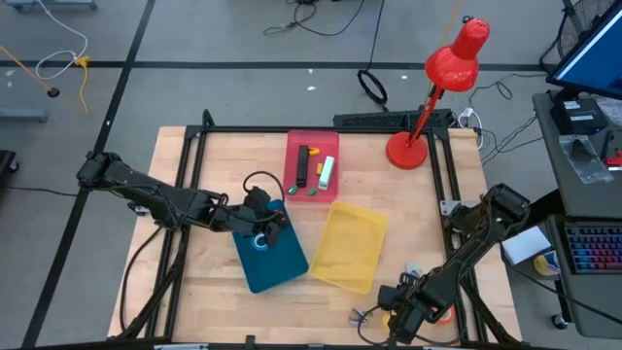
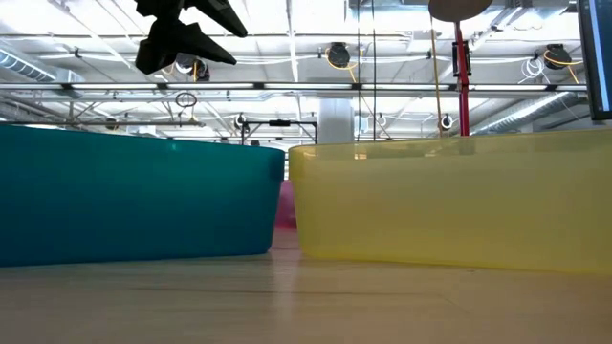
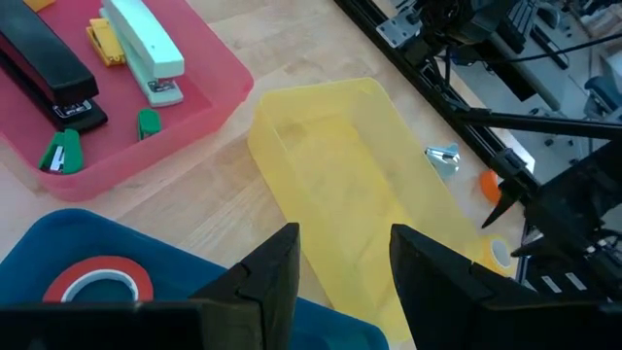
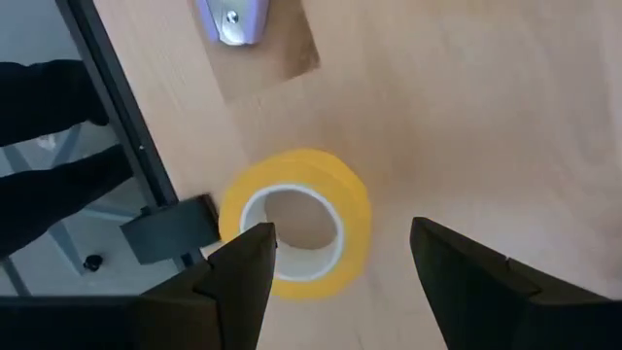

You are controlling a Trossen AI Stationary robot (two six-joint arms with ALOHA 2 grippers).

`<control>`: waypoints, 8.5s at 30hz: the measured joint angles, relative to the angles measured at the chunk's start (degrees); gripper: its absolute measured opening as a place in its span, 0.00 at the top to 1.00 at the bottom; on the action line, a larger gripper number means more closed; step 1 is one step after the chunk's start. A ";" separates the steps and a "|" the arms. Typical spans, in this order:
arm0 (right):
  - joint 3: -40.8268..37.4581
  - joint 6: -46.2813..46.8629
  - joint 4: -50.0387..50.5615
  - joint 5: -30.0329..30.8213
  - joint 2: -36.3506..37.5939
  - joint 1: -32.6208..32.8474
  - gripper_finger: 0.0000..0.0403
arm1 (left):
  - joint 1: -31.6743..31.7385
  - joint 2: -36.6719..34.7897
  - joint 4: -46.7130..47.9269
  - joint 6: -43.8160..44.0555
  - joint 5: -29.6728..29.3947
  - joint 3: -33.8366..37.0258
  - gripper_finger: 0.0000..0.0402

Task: Pick and place Stapler, Stapler remover, tape
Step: Put the yellow tape into the blue bin, then put the orange tape into the blue bin

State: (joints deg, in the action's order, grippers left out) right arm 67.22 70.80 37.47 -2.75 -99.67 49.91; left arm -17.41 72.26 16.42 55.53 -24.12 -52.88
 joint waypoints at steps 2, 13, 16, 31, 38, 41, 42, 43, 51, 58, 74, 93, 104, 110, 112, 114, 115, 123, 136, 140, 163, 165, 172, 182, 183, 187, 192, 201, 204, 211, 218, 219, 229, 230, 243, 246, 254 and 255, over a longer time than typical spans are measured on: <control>0.00 0.11 -0.14 -0.52 -1.11 0.00 0.42 | 0.00 0.00 0.00 -0.02 0.00 0.00 0.60; -0.02 6.13 0.36 -1.89 -2.58 0.04 0.42 | 0.01 -0.01 0.01 -3.59 0.07 0.00 0.60; 0.07 9.77 0.79 -2.03 -1.85 0.04 0.42 | 0.01 -0.01 0.00 -4.47 0.59 0.00 0.60; -6.20 15.53 -3.60 -1.78 -3.80 0.39 0.42 | 0.07 0.00 0.03 -7.90 1.89 0.00 0.60; -7.93 15.57 -4.57 0.94 -3.40 0.44 0.42 | 0.07 -0.01 -0.01 -8.05 1.95 0.00 0.60; -7.98 15.69 -4.79 1.75 -3.07 0.43 0.42 | 0.07 -0.01 0.01 -8.04 1.95 0.00 0.60; -7.98 15.68 -5.02 1.95 -2.91 0.44 0.42 | 0.07 0.01 0.01 -8.04 1.97 0.00 0.60; -7.98 15.54 -5.10 2.16 -2.82 0.44 0.42 | 0.07 -0.01 -0.02 -8.04 1.97 0.00 0.60; -8.04 15.55 -5.14 4.49 -2.74 0.57 0.44 | 0.07 -0.01 -0.01 -7.87 1.95 0.00 0.60; -8.09 15.52 -4.27 4.12 -2.52 0.50 0.62 | 0.07 0.01 -0.02 -7.83 1.95 0.00 0.60; -8.18 -8.47 -28.82 38.56 23.54 -5.46 0.92 | -0.59 3.54 -34.54 -17.39 19.99 -0.02 0.60; -8.13 -32.68 -44.99 27.87 26.07 -25.19 0.92 | -1.53 14.39 -54.60 -12.93 17.19 -0.04 0.60; -8.11 -34.20 -45.96 26.50 24.78 -28.32 0.92 | -0.74 14.41 -57.11 -13.14 16.52 -0.04 0.60; -8.11 -34.64 -46.06 26.50 24.73 -30.17 0.92 | 0.35 14.41 -57.04 -13.07 15.93 -0.04 0.60; -8.08 -34.63 -46.52 26.48 24.00 -30.51 0.92 | 0.89 14.41 -57.04 -13.07 15.89 -0.04 0.60; -8.04 -34.42 -47.13 26.47 22.75 -30.86 0.92 | 1.46 14.41 -56.68 -13.02 15.91 -0.03 0.60; -8.04 -34.40 -47.08 26.42 22.40 -30.93 0.92 | 1.66 14.41 -56.34 -12.98 15.77 0.06 0.60; -8.04 -34.84 -50.03 26.42 20.05 -31.21 0.90 | 2.64 14.48 -54.11 -10.96 18.67 0.04 0.82; -8.09 -34.45 -38.05 1.70 22.52 -31.06 0.66 | 2.44 7.65 -17.46 -3.86 28.88 -0.09 0.91; -8.09 -31.62 -38.38 -7.61 22.52 -31.02 0.63 | -0.87 6.69 -8.74 0.55 23.92 -0.02 0.91; -8.09 -30.82 -39.62 -7.60 22.52 -31.06 0.64 | -7.11 19.57 10.71 13.47 28.71 0.00 0.91; -8.09 -30.38 -39.77 -7.60 22.52 -31.06 0.64 | -6.68 20.78 10.33 13.13 29.94 0.00 0.90; -8.09 -29.59 -39.78 -7.60 22.52 -31.06 0.64 | -5.35 22.24 10.02 11.24 33.25 -0.07 0.79; -8.09 -29.44 -39.78 -8.08 22.52 -30.93 0.64 | -4.30 22.22 9.93 10.77 36.30 -0.07 0.66; -8.09 -29.17 -39.70 -8.53 22.52 -30.74 0.64 | -4.16 22.19 9.93 10.78 36.52 -0.07 0.65; -8.09 -24.40 -37.49 -15.21 22.52 -29.35 0.65 | -4.02 20.57 10.23 11.86 36.04 -0.06 0.63; -8.09 -10.00 -27.42 -22.99 22.57 -23.87 0.67 | -4.65 15.72 9.28 12.15 29.16 -0.04 0.65; -8.09 18.13 -0.77 -23.96 22.57 -6.76 0.67 | -6.41 5.15 -2.28 3.03 13.62 -0.06 0.66; -8.40 24.92 2.54 -19.61 22.57 -1.88 0.67 | -6.64 3.30 -8.55 -3.39 10.53 -0.04 0.66; -13.52 36.11 -4.24 -10.88 22.57 4.04 0.66 | -6.27 2.24 -21.17 -15.56 9.47 -0.04 0.66; -22.63 44.84 -15.77 -11.27 22.55 7.15 0.63 | -5.72 2.26 -21.51 -15.98 10.12 -0.04 0.66; -23.72 46.15 -16.83 -11.87 22.55 7.57 0.63 | -5.73 2.26 -21.69 -15.96 10.26 -0.04 0.66; -26.14 51.11 -20.18 -12.75 22.55 9.31 0.64 | -5.70 2.26 -20.87 -15.90 10.59 -0.04 0.66; -26.14 51.42 -20.61 -12.90 22.55 9.31 0.64 | -5.70 2.26 -20.76 -15.97 10.58 -0.04 0.66; -26.18 56.78 -26.01 -13.73 22.59 10.20 0.65 | -5.70 2.26 -19.54 -16.83 10.56 -0.04 0.66; -26.18 59.11 -25.73 -12.93 22.59 11.05 0.66 | -5.70 2.26 -18.64 -16.83 10.54 -0.04 0.66; -26.16 62.49 -24.51 -12.27 22.59 11.19 0.68 | -5.70 2.28 -17.87 -16.83 10.54 -0.04 0.66; -26.16 62.52 -24.95 -12.30 22.59 10.91 0.68 | -5.64 2.28 -17.87 -16.83 10.52 -0.04 0.66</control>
State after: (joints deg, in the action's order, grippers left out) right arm 41.06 133.32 12.52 -15.05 -77.08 60.82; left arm -23.05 74.54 -1.45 38.70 -13.60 -52.93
